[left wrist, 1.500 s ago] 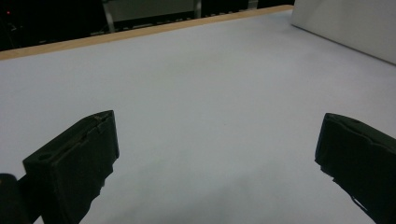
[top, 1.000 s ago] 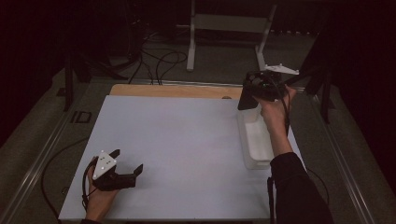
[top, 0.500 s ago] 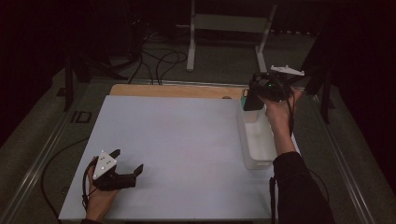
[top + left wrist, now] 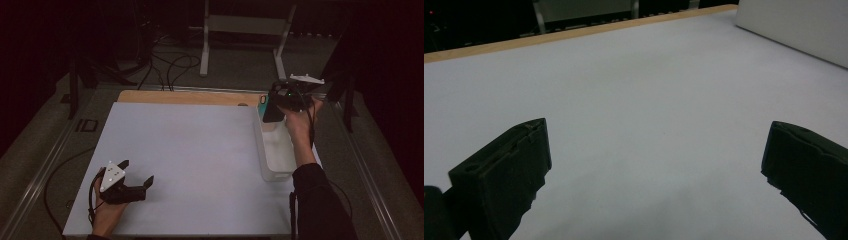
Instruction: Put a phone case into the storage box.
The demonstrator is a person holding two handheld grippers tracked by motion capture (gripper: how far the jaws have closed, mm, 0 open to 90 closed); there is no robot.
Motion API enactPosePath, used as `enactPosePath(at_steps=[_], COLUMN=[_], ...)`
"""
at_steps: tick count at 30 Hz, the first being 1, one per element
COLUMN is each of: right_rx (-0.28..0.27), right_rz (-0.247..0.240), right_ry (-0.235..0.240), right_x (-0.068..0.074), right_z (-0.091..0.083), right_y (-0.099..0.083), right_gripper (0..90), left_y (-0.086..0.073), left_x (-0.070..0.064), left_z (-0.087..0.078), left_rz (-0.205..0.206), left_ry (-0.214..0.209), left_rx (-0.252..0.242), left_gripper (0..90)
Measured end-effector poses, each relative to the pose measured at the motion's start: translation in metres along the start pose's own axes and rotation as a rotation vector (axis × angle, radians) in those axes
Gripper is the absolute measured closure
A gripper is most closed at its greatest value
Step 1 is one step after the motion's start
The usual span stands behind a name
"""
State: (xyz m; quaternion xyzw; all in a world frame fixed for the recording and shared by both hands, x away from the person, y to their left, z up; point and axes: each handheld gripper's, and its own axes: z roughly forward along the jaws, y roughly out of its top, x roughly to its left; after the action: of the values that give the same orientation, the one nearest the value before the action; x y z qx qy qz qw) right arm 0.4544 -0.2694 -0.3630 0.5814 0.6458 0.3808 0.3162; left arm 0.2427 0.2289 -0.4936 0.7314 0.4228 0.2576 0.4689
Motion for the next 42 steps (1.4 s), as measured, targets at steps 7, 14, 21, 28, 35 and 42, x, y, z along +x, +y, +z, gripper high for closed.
enactPosePath(at_steps=[7,14,21,28,35,42], right_rx=[0.028,0.05,0.084,0.116,0.133,0.164], right_rz=[0.008,0.01,-0.011,0.009,0.009,0.0], right_ry=[-0.003,-0.011,-0.028,-0.04,-0.041,-0.054], right_x=[0.0,0.002,0.004,0.002,0.006,0.009], right_z=[0.011,0.02,0.031,0.042,0.053,0.064], right_y=[-0.006,-0.011,-0.021,-0.029,-0.034,-0.039], right_gripper=[14.1,14.1,13.9,13.7,13.6,13.5], left_y=[0.0,0.0,0.0,0.0,0.0,0.0], left_x=[0.0,0.001,0.001,0.001,0.001,0.002], left_z=[0.0,0.0,0.0,0.0,0.0,0.0], left_rz=[-0.002,-0.004,-0.004,-0.005,-0.008,-0.01], left_ry=[0.001,0.002,0.001,-0.001,-0.002,-0.003], left_rx=[-0.001,-0.005,-0.005,-0.005,-0.006,-0.004], left_gripper=[0.0,0.1,0.0,0.1,0.1,0.0])
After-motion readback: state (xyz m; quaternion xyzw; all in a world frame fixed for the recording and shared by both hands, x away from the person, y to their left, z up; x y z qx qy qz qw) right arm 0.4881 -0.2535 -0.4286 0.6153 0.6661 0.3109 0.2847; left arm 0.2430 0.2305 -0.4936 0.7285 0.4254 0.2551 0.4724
